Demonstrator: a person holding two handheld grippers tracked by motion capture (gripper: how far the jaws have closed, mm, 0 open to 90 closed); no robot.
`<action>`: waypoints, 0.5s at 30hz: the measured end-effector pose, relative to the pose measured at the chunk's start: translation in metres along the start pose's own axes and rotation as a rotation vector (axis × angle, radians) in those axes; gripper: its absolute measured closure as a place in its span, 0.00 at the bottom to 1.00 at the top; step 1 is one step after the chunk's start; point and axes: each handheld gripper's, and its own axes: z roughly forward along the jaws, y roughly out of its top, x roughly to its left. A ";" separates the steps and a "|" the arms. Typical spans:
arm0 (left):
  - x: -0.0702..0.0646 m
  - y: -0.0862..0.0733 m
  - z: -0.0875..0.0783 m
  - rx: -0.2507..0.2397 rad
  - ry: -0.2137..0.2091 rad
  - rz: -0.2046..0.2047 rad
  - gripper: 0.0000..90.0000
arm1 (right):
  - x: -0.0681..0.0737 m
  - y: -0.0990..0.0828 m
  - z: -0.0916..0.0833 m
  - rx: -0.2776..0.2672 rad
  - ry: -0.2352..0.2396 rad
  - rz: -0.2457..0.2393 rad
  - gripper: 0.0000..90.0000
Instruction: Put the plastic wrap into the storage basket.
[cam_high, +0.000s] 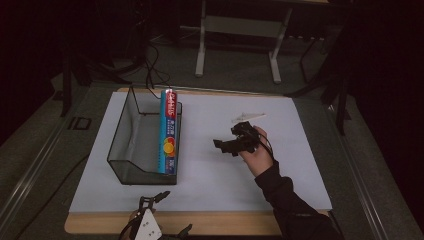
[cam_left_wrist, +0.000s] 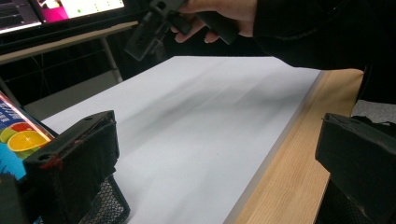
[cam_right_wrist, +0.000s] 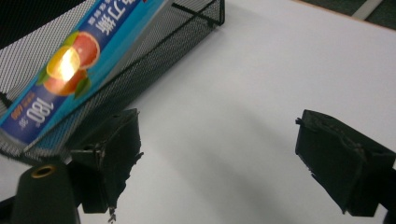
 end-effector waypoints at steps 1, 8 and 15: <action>0.000 0.000 0.000 0.000 0.001 0.000 0.00 | -0.002 -0.004 -0.001 -0.001 -0.002 -0.001 0.15; 0.000 0.000 0.001 0.004 0.001 0.002 0.00 | -0.017 -0.029 -0.008 0.003 -0.023 -0.002 0.15; 0.000 0.000 0.002 0.011 0.001 0.005 0.00 | -0.028 -0.051 -0.014 0.011 -0.029 0.017 0.15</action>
